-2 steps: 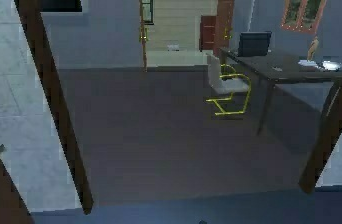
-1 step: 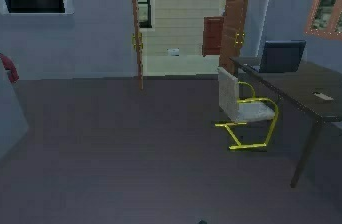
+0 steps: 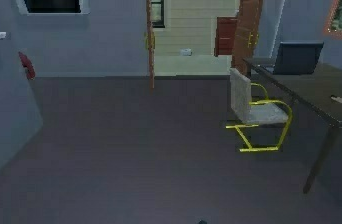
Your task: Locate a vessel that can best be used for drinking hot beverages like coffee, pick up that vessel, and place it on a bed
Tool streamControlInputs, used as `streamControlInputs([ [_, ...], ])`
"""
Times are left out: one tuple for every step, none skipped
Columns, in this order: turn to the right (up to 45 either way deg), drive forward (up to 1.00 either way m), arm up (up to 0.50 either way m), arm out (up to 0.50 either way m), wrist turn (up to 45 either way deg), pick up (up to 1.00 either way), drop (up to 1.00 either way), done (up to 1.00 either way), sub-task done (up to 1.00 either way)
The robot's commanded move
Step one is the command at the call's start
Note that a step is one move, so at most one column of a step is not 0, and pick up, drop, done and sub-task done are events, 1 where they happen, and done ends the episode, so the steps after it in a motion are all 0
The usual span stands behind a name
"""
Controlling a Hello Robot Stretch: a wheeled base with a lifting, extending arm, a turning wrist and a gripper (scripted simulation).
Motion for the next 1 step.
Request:
streamControlInputs([
  [0.0, 1.0, 0.0, 0.0, 0.0, 0.0, 0.0, 0.0, 0.0],
])
